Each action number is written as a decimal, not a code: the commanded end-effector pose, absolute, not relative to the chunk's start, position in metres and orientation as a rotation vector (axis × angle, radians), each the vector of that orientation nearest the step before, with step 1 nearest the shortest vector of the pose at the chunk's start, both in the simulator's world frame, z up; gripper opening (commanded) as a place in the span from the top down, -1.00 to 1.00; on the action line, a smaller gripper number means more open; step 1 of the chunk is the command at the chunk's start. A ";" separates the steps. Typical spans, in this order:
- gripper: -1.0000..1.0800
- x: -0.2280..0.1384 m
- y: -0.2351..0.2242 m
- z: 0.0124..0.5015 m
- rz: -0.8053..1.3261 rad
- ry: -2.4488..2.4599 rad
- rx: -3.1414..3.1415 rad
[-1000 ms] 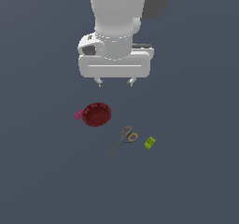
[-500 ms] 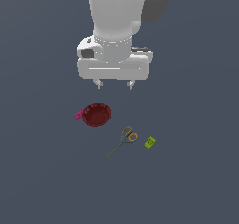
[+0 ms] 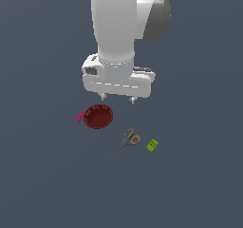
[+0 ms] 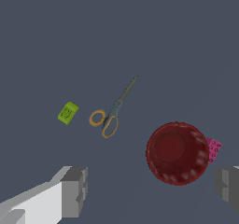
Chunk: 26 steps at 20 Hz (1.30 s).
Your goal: Pick up a designated object from a clutter of objects.
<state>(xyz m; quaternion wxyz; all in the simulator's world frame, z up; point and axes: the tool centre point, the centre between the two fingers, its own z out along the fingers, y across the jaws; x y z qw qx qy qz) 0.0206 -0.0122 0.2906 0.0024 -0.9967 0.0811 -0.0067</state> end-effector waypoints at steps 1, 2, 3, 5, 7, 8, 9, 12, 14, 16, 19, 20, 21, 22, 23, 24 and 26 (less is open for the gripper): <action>-0.92 0.027 -0.011 0.276 -0.018 0.340 -3.116; -0.92 0.030 -0.010 0.269 -0.017 0.378 -3.110; -0.92 0.032 -0.010 0.263 -0.016 0.419 -3.104; -0.92 0.037 -0.009 0.248 -0.014 0.500 -3.090; -0.92 0.042 -0.008 0.234 -0.012 0.581 -3.075; -0.92 0.044 -0.007 0.227 -0.011 0.621 -3.066; -0.92 0.047 -0.007 0.220 -0.010 0.661 -3.058; -0.92 0.052 -0.005 0.198 -0.006 0.782 -3.029; -0.92 0.056 -0.004 0.183 -0.005 0.862 -3.007; -0.92 0.059 -0.004 0.168 -0.003 0.941 -2.983; -0.92 0.062 -0.003 0.145 -0.001 1.059 -2.945; -0.92 0.063 -0.002 0.137 0.000 1.098 -2.931; -0.92 0.064 -0.002 0.130 0.000 1.137 -2.917; -0.92 0.064 -0.002 0.122 0.001 1.174 -2.904; -0.92 0.065 -0.001 0.115 0.001 1.208 -2.890; -0.92 0.065 -0.001 0.109 0.001 1.241 -2.877; -0.92 0.066 -0.001 0.097 0.001 1.300 -2.853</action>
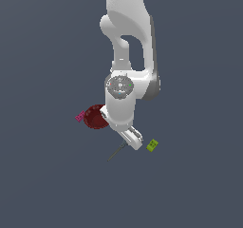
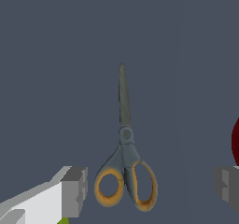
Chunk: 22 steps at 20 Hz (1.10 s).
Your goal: Pick up a designated object from a clutter of objects.
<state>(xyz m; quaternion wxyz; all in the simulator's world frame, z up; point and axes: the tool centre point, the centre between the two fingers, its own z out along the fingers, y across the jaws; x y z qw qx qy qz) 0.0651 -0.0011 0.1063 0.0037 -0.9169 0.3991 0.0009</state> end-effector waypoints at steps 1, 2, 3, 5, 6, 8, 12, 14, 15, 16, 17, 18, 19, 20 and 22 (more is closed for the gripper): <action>-0.92 0.066 -0.001 0.092 0.001 1.326 -2.842; -0.92 0.066 -0.001 0.087 0.001 1.350 -2.831; -0.92 0.066 -0.001 0.082 0.001 1.373 -2.821; -0.92 0.066 0.000 0.074 0.001 1.411 -2.804; -0.92 0.066 0.000 0.071 0.001 1.427 -2.796; -0.92 0.066 0.000 0.065 0.000 1.454 -2.783; -0.92 0.066 0.000 0.059 0.000 1.485 -2.768; -0.92 0.066 0.000 0.058 0.000 1.489 -2.766; -0.92 0.066 0.000 0.059 0.001 1.483 -2.770; -0.92 0.066 0.000 0.058 0.001 1.483 -2.770; -0.92 0.066 0.000 0.057 0.001 1.483 -2.770; -0.92 0.065 0.000 0.056 0.001 1.483 -2.770; -0.92 0.065 0.000 0.053 0.001 1.484 -2.769; -0.92 0.065 0.000 0.050 0.001 1.484 -2.769; -0.92 0.065 0.000 0.042 0.001 1.485 -2.769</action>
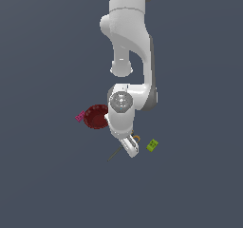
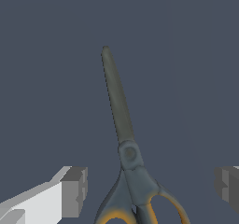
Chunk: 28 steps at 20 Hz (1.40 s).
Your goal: Pick up a designated object from a clutter of objects.
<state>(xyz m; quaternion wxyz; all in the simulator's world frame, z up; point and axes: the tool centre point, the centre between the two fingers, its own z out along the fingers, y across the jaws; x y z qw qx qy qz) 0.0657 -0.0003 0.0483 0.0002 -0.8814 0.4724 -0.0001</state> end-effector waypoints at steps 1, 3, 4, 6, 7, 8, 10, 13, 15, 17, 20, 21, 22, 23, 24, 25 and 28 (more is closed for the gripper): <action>-0.92 0.065 0.000 0.038 0.001 1.485 -2.768; -0.92 0.065 0.000 0.026 0.001 1.487 -2.768; -0.92 0.064 0.000 0.022 0.001 1.487 -2.768; -0.92 0.065 0.000 0.014 0.000 1.488 -2.767; -0.92 0.065 0.000 0.012 0.000 1.489 -2.767; -0.92 0.065 0.000 0.010 0.000 1.489 -2.767; -0.92 0.065 0.000 0.008 0.000 1.489 -2.767; 1.00 0.066 0.000 0.008 0.000 1.489 -2.767; 1.00 0.066 0.000 0.008 0.000 1.489 -2.767; 1.00 0.066 0.000 0.008 0.000 1.489 -2.767; 1.00 0.066 0.000 0.008 0.000 1.489 -2.767; 1.00 0.066 0.000 0.008 0.000 1.489 -2.767; 1.00 0.066 -0.002 0.010 -0.001 1.493 -2.765; 1.00 0.066 -0.002 0.010 -0.001 1.493 -2.765; 1.00 0.066 -0.002 0.011 -0.001 1.493 -2.765; 1.00 0.066 -0.001 0.012 -0.001 1.493 -2.765; 1.00 0.068 0.005 0.021 -0.001 1.493 -2.765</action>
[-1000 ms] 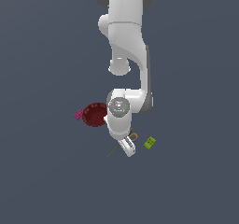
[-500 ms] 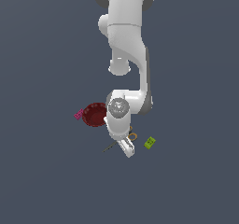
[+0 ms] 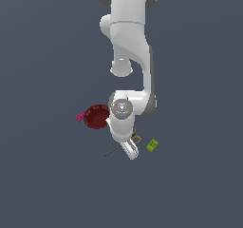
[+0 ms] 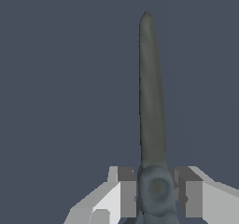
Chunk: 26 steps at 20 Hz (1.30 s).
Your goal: Pick up a designated object from a clutter of objects.
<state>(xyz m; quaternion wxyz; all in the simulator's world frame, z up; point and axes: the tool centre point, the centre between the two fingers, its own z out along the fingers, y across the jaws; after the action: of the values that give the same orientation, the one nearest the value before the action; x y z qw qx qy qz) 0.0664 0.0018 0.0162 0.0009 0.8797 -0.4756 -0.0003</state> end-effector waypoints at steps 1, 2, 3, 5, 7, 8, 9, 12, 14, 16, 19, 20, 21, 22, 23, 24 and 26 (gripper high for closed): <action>1.00 0.069 0.008 0.026 0.001 -1.493 2.764; 1.00 0.070 0.011 0.031 0.001 -1.493 2.764; 1.00 0.071 0.015 0.036 0.001 -1.493 2.764; 1.00 0.073 0.023 0.049 0.001 -1.493 2.764; 1.00 0.076 0.032 0.063 0.001 -1.493 2.764; 1.00 0.077 0.037 0.072 0.001 -1.493 2.764; 1.00 0.079 0.043 0.080 0.001 -1.493 2.764; 1.00 0.084 0.061 0.108 0.002 -1.492 2.763; 1.00 0.088 0.073 0.128 0.002 -1.492 2.763; 1.00 0.092 0.086 0.148 0.002 -1.492 2.763; 1.00 0.099 0.105 0.179 0.002 -1.492 2.763; 1.00 0.101 0.112 0.189 0.002 -1.492 2.763; 1.00 0.103 0.118 0.199 0.002 -1.492 2.763; 1.00 0.105 0.124 0.209 0.002 -1.492 2.763; 1.00 0.107 0.130 0.218 0.002 -1.492 2.763; 1.00 0.110 0.136 0.228 0.002 -1.492 2.763; 1.00 0.114 0.149 0.247 0.002 -1.491 2.763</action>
<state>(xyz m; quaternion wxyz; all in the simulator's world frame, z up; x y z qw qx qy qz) 0.1110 0.1396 0.2319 0.0006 0.8802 -0.4746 0.0008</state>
